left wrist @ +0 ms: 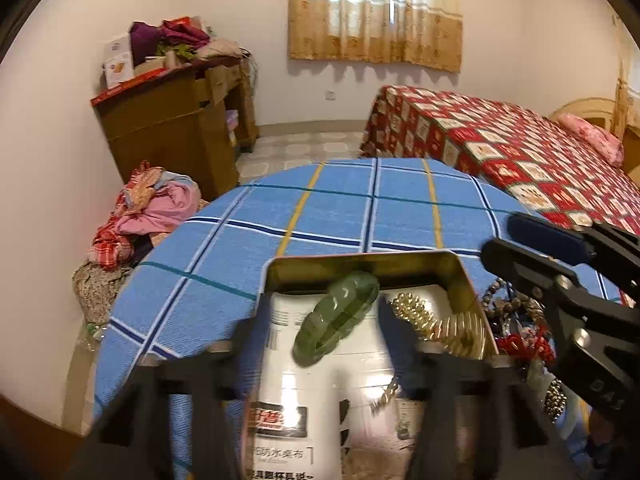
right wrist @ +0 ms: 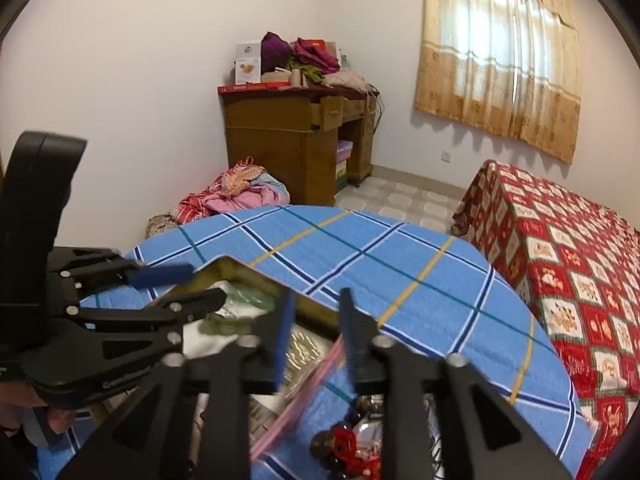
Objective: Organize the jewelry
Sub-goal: 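Drop the green bangle into the pink tin with the left tool while the right tool drops the pearls in, then move the right tool toward the white jade bangle holding gold beads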
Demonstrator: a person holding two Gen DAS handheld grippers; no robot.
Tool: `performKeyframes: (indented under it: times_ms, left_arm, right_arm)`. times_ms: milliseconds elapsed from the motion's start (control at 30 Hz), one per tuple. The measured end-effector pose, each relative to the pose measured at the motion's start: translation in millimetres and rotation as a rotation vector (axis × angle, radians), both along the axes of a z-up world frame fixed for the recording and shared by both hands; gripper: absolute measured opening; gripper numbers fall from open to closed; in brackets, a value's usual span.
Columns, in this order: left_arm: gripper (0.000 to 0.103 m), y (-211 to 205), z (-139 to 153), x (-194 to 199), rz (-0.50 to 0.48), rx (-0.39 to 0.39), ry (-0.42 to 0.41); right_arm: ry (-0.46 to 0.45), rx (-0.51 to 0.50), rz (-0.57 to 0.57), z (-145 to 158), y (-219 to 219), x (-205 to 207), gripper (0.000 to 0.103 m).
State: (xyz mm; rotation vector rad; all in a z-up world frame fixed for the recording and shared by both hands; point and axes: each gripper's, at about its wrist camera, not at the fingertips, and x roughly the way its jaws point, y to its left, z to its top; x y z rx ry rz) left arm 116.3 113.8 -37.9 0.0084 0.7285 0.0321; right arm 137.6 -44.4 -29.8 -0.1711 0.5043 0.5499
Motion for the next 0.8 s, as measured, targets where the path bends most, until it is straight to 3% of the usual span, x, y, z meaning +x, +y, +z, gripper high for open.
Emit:
performKeyframes:
  times_ms: [233,567,800]
  left_arm:
    - [0.071,17.3,7.9,-29.2,0.053,-0.071,-0.043]
    - [0.071,25.0,-6.7,-79.9,0.19,-0.089,-0.035]
    - [0.071,0.5,-6.2,-84.4,0.154,-0.081,-0.032]
  right_arm:
    - [0.014,0.028,-0.037,4.2,-36.4,-22.7,0.055]
    - [0.128,0.015,-0.118,-28.8,-90.1,-58.7,0.056]
    - [0.178,-0.007,-0.14,-53.5,-106.5,-63.3,0.055]
